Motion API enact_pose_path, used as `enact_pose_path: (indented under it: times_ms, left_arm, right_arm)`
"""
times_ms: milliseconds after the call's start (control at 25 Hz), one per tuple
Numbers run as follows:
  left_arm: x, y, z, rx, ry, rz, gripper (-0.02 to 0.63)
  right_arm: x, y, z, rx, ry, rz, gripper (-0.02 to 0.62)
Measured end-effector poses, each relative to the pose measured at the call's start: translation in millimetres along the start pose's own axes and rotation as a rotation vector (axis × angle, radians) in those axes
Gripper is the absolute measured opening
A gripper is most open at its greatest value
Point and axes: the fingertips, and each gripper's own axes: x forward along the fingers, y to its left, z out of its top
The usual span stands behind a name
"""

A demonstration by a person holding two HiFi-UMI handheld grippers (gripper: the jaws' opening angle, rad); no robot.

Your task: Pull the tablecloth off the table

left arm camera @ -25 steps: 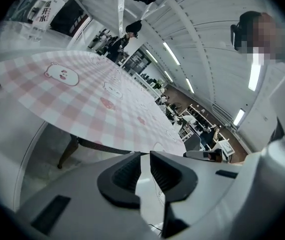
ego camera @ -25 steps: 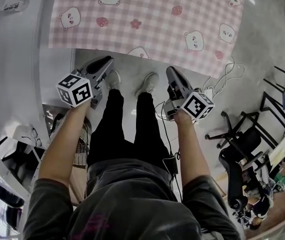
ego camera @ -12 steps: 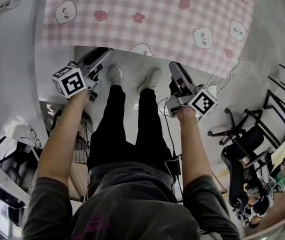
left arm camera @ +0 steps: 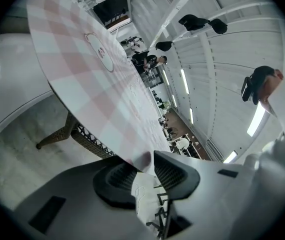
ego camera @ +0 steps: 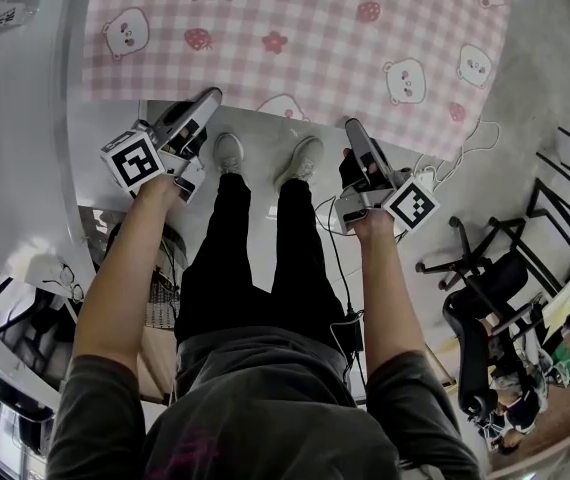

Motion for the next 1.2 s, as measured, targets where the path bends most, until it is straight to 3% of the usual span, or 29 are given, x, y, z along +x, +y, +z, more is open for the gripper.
enact_pose_path:
  times_ms: [160, 280, 480, 1040, 1200]
  left_arm:
    - [-1, -3, 4, -0.004, -0.016, -0.01, 0.042]
    - [-3, -9, 3, -0.005, -0.014, -0.01, 0.027]
    - [-1, -16, 9, 0.005, -0.029, -0.041, 0.006]
    - [-9, -43, 22, 0.023, 0.022, -0.057, 0.002]
    - [-2, -80, 57, 0.043, 0.068, -0.059, 0.002]
  right_arm:
    - [2, 6, 3, -0.014, -0.008, 0.005, 0.126]
    - [-1, 6, 6, -0.033, -0.01, -0.015, 0.049]
    - [0, 14, 11, -0.081, -0.033, -0.008, 0.017]
    - [-8, 40, 19, -0.074, -0.076, -0.057, 0.006]
    - [-7, 77, 47, -0.055, -0.112, -0.061, 0.006]
